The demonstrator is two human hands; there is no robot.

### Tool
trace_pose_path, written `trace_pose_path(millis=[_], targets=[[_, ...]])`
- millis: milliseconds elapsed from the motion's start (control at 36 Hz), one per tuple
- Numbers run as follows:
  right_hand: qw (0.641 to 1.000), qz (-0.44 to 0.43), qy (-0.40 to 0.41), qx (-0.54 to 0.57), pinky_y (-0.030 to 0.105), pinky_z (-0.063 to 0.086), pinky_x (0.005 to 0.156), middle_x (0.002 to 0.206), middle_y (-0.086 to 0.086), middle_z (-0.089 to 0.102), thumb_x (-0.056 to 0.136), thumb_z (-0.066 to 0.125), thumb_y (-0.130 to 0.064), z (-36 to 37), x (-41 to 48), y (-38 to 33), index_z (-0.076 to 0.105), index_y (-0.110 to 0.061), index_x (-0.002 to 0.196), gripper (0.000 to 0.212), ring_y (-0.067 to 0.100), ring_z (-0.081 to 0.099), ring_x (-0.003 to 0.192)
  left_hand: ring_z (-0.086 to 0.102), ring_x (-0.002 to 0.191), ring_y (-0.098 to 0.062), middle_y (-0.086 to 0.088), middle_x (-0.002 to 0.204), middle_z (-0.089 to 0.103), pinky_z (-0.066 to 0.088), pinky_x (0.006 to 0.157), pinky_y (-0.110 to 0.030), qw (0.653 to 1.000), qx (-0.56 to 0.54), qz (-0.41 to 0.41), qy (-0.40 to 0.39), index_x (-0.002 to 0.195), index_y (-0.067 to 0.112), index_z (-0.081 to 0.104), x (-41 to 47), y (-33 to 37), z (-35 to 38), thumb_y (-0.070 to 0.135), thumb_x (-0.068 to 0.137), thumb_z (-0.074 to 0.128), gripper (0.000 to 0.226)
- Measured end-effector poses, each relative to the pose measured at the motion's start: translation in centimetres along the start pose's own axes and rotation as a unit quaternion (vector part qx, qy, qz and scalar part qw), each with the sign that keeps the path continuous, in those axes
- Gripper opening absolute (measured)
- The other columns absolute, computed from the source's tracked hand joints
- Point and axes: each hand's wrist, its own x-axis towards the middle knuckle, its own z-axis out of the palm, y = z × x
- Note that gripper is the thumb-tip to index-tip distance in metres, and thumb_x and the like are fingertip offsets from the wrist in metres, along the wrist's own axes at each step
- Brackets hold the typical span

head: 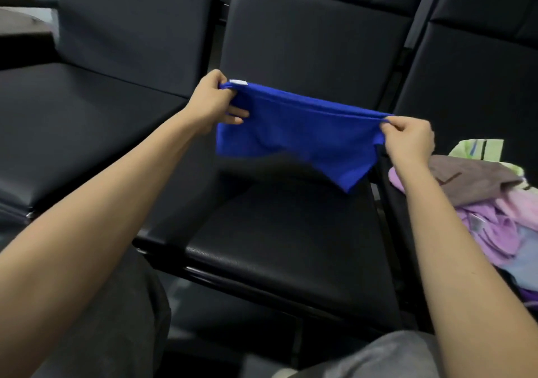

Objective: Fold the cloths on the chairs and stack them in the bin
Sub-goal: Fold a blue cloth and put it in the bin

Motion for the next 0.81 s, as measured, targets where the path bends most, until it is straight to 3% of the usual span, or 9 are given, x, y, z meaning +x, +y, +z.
trace_pose_path(millis=[111, 222, 306, 444, 528, 611, 694, 750, 806], targets=[[0.966, 0.121, -0.075, 0.217, 0.014, 0.043, 0.040, 0.071, 0.004, 0.059, 0.094, 0.051, -0.006, 0.1, 1.0, -0.7, 0.060, -0.015, 0.083, 0.017, 0.004, 0.057, 0.036, 0.070, 0.063, -0.021, -0.009, 0.092, 0.053, 0.057, 0.053, -0.025, 0.993, -0.089, -0.066, -0.037, 0.085, 0.012, 0.040, 0.0, 1.0, 0.1, 0.002, 0.097, 0.043, 0.016], [0.908, 0.216, -0.099, 0.346, 0.013, 0.046, 0.040, 0.077, 0.009, 0.055, 0.094, 0.050, 0.002, 0.2, 1.0, -1.0, 0.051, -0.012, 0.076, 0.023, 0.009, 0.058, 0.035, 0.065, 0.074, -0.029, -0.010, 0.090, 0.051, 0.060, 0.061, -0.034, 0.988, -0.103, -0.101, -0.051, 0.081, 0.011, 0.044, 0.1, 0.8, 0.0, 0.001, 0.096, 0.045, 0.017], [0.895, 0.185, -0.066, 0.402, 0.018, 0.056, 0.062, 0.082, 0.006, 0.057, 0.092, 0.048, 0.008, 1.0, 1.1, -0.4, 0.058, -0.012, 0.077, 0.027, 0.012, 0.063, 0.058, 0.063, 0.076, -0.021, -0.008, 0.088, 0.057, 0.057, 0.073, -0.030, 0.988, -0.122, -0.076, -0.050, 0.079, 0.012, 0.045, 0.3, 0.3, 0.1, 0.000, 0.094, 0.046, 0.020], [0.945, 0.057, 0.002, 0.323, 0.021, 0.049, 0.090, 0.097, -0.001, 0.066, 0.082, 0.045, 0.012, 2.1, 1.0, 1.5, 0.070, -0.022, 0.076, 0.043, 0.015, 0.062, 0.097, 0.059, 0.094, -0.013, -0.005, 0.099, 0.062, 0.048, 0.068, -0.015, 0.986, -0.164, 0.016, -0.011, 0.067, 0.013, 0.037, 0.4, -0.7, 0.1, -0.015, 0.087, 0.044, 0.035], [0.987, -0.003, -0.022, 0.159, 0.010, 0.042, 0.071, 0.088, 0.002, 0.068, 0.079, 0.043, 0.009, 2.4, 0.2, 2.4, 0.073, -0.016, 0.084, 0.039, -0.004, 0.058, 0.072, 0.055, 0.079, -0.017, -0.006, 0.085, 0.058, 0.041, 0.059, -0.012, 0.998, 0.044, 0.045, -0.015, 0.064, 0.014, 0.039, 0.3, -1.7, -0.6, -0.017, 0.081, 0.046, 0.036], [0.987, 0.010, -0.160, -0.025, 0.022, 0.040, 0.064, 0.067, -0.005, 0.065, 0.081, 0.054, 0.003, 2.4, 0.0, 2.7, 0.074, -0.009, 0.082, 0.023, -0.001, 0.054, 0.064, 0.045, 0.066, -0.019, -0.005, 0.067, 0.048, 0.035, 0.051, -0.019, 0.901, 0.406, -0.019, -0.152, 0.070, 0.015, 0.051, -0.4, -2.0, -2.1, -0.006, 0.080, 0.055, 0.023], [0.876, 0.050, -0.417, -0.236, 0.026, 0.041, 0.064, 0.088, 0.007, 0.065, 0.080, 0.069, -0.013, 1.8, -0.5, 2.2, 0.074, -0.004, 0.091, 0.016, 0.018, 0.054, 0.081, 0.049, 0.084, -0.019, -0.005, 0.088, 0.054, 0.045, 0.078, -0.030, 0.740, 0.556, -0.166, -0.341, 0.085, 0.016, 0.056, -1.4, -1.7, -2.5, 0.006, 0.085, 0.064, 0.013], [0.829, 0.054, -0.489, -0.267, 0.024, 0.039, 0.061, 0.086, 0.004, 0.065, 0.080, 0.067, -0.013, 1.5, -1.0, 1.8, 0.077, -0.008, 0.086, 0.013, 0.018, 0.052, 0.082, 0.050, 0.099, -0.019, -0.001, 0.099, 0.057, 0.042, 0.102, -0.041, 0.708, 0.563, -0.200, -0.376, 0.087, 0.022, 0.058, -1.8, -0.8, -2.3, 0.016, 0.086, 0.067, 0.010], [0.839, 0.049, -0.485, -0.242, 0.027, 0.046, 0.076, 0.080, 0.001, 0.066, 0.079, 0.066, -0.009, 1.3, -0.9, 1.4, 0.077, -0.017, 0.060, 0.024, 0.019, 0.054, 0.087, 0.051, 0.106, -0.020, 0.004, 0.104, 0.058, 0.041, 0.103, -0.043, 0.716, 0.582, -0.152, -0.354, 0.090, 0.023, 0.061, -1.7, -0.3, -1.9, 0.025, 0.086, 0.067, 0.008]])
